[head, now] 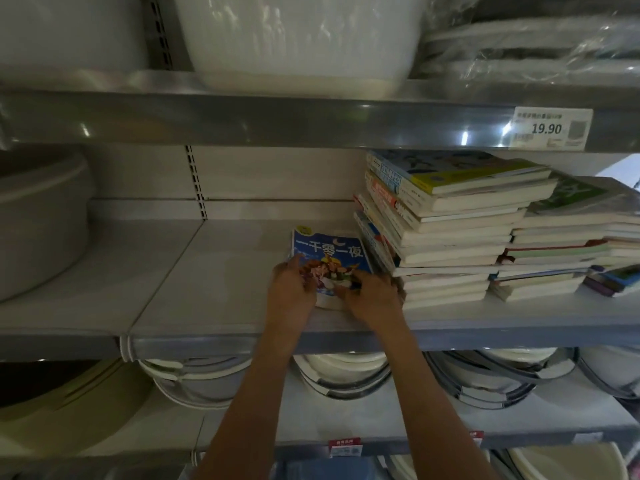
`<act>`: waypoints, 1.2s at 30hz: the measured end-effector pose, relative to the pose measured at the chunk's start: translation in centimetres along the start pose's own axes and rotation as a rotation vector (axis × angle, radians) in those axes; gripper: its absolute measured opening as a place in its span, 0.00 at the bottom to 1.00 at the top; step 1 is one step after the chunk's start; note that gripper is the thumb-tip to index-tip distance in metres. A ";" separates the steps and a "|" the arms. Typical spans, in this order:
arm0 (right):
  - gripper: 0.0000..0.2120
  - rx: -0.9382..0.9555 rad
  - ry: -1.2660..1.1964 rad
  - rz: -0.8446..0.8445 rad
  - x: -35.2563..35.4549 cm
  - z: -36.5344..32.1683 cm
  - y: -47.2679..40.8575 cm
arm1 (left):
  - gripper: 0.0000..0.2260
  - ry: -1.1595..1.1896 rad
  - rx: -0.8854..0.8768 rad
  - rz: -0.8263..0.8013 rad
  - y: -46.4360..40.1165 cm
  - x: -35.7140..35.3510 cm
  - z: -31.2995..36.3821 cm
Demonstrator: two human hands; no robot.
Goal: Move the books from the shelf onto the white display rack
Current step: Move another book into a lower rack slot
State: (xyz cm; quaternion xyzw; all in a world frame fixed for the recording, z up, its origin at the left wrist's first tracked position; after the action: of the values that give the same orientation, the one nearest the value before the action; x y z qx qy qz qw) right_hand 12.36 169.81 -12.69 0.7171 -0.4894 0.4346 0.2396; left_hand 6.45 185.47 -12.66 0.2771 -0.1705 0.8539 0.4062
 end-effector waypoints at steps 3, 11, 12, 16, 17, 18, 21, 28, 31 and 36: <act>0.22 0.060 -0.103 0.033 0.5 -0.5 0.4 | 0.19 0.199 -0.057 0.086 0.7 1.5 0.2; 0.23 0.221 -0.445 0.295 2.6 -2.5 3.6 | 0.23 0.553 -0.068 0.211 4.7 5.7 0.1; 0.23 0.217 -0.492 0.298 2.6 -2.7 4.0 | 0.23 0.616 -0.067 0.208 5.0 6.0 -0.2; 0.23 0.191 -0.774 0.273 1.9 -3.3 5.4 | 0.23 0.822 -0.067 0.149 6.8 6.8 -0.8; 0.23 0.199 -0.822 0.271 1.9 -3.5 5.8 | 0.22 0.863 -0.072 0.133 7.4 7.1 -0.7; 0.22 0.216 -0.845 0.280 2.1 -3.7 6.2 | 0.21 0.893 -0.079 0.126 7.9 7.2 -0.6; 0.20 0.266 -0.813 0.344 3.4 -3.8 7.6 | 0.26 0.988 -0.046 0.104 9.2 7.3 -0.4; 0.24 0.442 -0.698 0.410 6.7 -2.8 11.0 | 0.21 1.213 0.079 -0.085 12.9 5.7 1.0; 0.25 0.429 -0.565 0.376 8.2 -2.2 11.7 | 0.20 1.236 0.092 -0.089 14.1 5.4 2.4; 0.29 0.463 -0.330 0.584 12.9 -1.0 12.6 | 0.20 1.258 0.113 -0.018 14.8 4.4 4.2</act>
State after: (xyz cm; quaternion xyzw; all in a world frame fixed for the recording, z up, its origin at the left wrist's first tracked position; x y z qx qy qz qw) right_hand 2.38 159.10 -2.15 0.6429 -0.5935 0.4624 -0.1436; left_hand -6.07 176.89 -7.60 -0.2557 0.1486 0.8577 0.4205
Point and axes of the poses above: each hand's wrist, its own y-axis away from the middle knuckle, its own x-axis out of the back of the hand, z = x × y, the point moved 6 cm from there along -y, towards the middle knuckle, and after that the axes turned 9 degrees about x, right-handed, at the moved point
